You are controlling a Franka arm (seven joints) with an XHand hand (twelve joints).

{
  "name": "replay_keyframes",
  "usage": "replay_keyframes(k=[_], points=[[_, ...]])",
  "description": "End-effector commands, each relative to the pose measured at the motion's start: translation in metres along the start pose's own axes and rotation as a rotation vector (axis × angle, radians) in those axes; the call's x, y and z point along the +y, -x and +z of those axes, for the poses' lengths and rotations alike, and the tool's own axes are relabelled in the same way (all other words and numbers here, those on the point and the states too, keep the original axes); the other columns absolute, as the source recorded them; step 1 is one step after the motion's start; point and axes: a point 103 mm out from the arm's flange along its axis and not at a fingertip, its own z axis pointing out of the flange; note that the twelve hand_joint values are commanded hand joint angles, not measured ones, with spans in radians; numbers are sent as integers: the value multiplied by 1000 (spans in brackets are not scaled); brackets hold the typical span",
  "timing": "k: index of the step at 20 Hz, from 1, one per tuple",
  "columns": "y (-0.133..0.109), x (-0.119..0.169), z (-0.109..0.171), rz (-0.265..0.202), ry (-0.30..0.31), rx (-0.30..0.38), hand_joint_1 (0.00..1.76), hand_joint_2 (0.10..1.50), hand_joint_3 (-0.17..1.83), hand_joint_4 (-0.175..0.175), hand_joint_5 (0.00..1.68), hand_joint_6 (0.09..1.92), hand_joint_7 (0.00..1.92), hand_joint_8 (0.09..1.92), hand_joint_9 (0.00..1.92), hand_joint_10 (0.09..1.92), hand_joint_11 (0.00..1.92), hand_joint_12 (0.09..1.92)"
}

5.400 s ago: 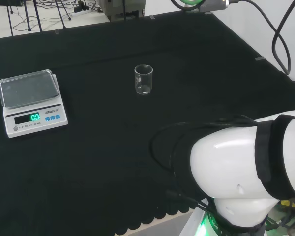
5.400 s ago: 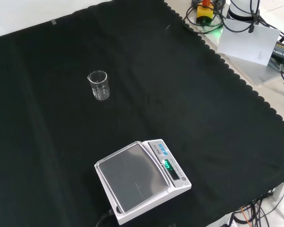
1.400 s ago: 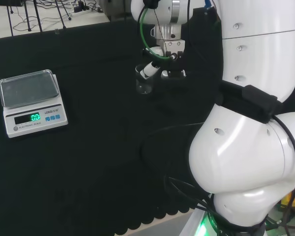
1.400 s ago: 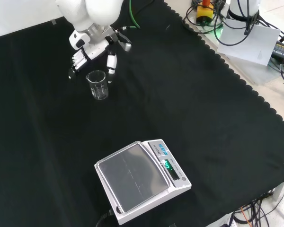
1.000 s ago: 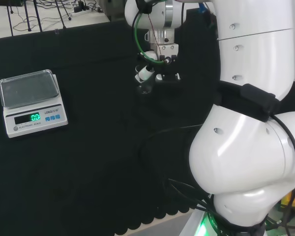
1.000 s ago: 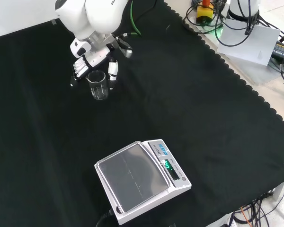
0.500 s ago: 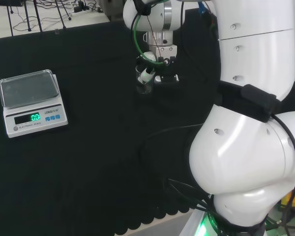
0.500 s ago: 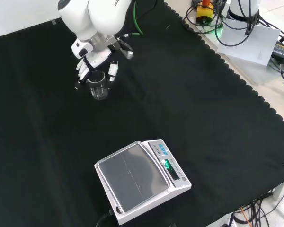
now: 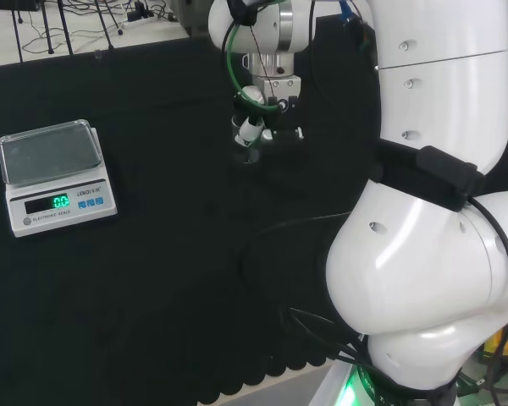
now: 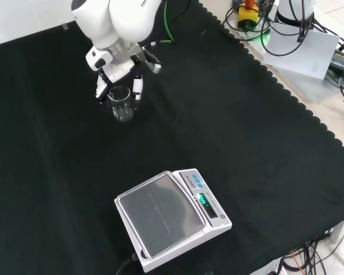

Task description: Pick up the beaker.

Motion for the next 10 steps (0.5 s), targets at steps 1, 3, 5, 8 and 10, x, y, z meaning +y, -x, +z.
replay_keyframes(k=[1,3,5,8,10], points=[[0,0,4,2,1,-1,1091,746,792,-20,407,1449,548,1241,793,1080,768,1262],[-1,0,0,2,0,-1,1104,749,800,-22,408,1465,548,1270,787,1114,773,1261],[-3,-1,-8,-2,9,-4,1110,750,807,-24,410,1475,546,1290,783,1139,776,1261],[-4,-4,-27,-5,39,-11,1117,753,815,-27,425,1484,549,1313,781,1163,780,1261],[-5,-7,-42,15,48,-21,1123,756,821,-29,438,1488,553,1328,780,1179,784,1260]])
